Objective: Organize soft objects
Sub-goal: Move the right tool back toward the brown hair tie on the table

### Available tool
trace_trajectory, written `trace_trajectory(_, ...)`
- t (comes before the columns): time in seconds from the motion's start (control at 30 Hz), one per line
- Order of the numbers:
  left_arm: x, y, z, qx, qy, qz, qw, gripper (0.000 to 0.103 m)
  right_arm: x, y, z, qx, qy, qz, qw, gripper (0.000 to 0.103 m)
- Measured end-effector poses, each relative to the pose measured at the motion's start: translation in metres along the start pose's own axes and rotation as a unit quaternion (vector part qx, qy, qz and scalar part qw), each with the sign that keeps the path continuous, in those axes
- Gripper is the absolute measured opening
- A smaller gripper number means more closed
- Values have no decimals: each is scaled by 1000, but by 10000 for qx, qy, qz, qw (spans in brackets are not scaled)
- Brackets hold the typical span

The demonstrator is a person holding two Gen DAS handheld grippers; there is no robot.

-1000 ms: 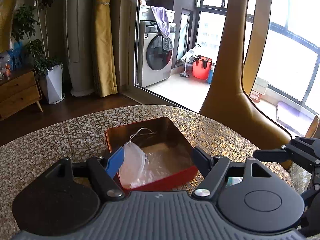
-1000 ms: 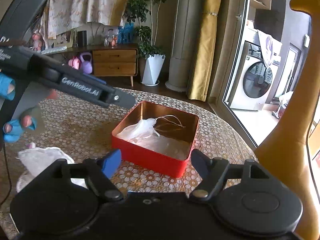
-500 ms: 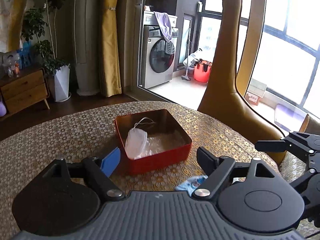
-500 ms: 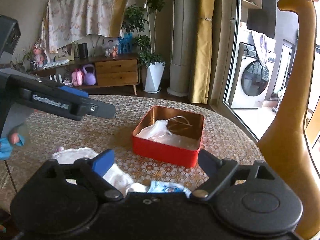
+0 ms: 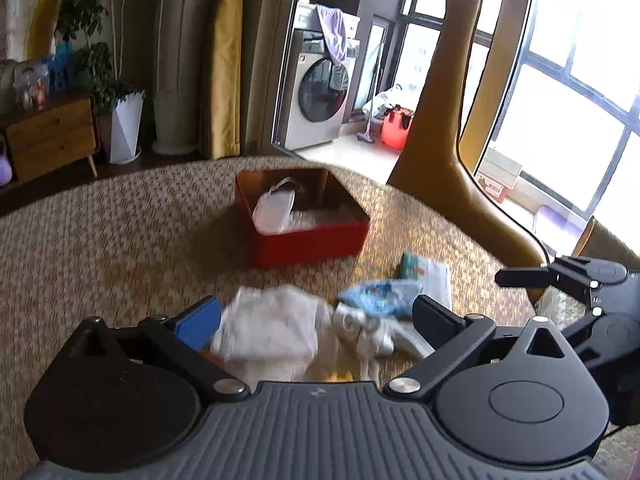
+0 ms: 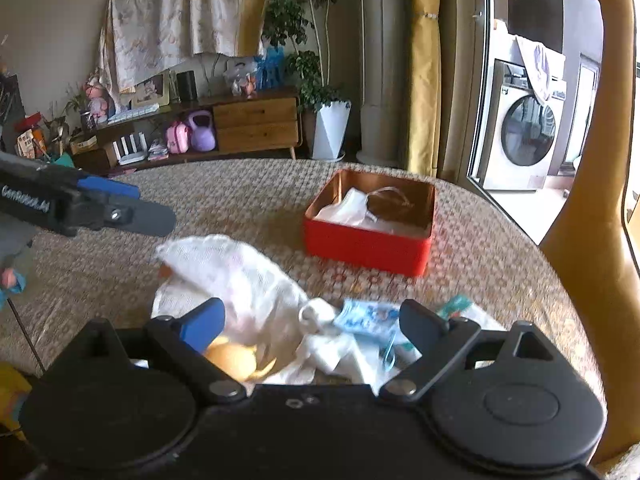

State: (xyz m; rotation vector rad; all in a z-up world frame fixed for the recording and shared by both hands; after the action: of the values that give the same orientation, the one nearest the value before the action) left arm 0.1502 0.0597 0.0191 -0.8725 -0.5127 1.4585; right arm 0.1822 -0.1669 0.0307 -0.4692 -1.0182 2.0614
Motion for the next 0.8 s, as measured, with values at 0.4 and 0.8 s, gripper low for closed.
trace_trajectory(0.4,-14,82,15,268,-199,-380,9987,103,23,24,-4,296,-111,-162,9994,89)
trace_trajectory(0.8,-21,130,-4,280,-364,-398,9982,103,62,45,-34,789,-426,-120,9959,79)
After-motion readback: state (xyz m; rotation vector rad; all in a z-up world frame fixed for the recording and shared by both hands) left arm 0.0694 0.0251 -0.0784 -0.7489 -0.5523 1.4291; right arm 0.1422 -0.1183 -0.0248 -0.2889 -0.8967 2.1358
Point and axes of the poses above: each gripper's, at about its wrist camera, not at the fingertips, and z roughly against the way its jaws point, x to its left, y to its underside, the point moved 1 cm from there along -z, roughly the way its jaws point, and after that the axes turned 3 degrees about y, right-handed, at the moved point
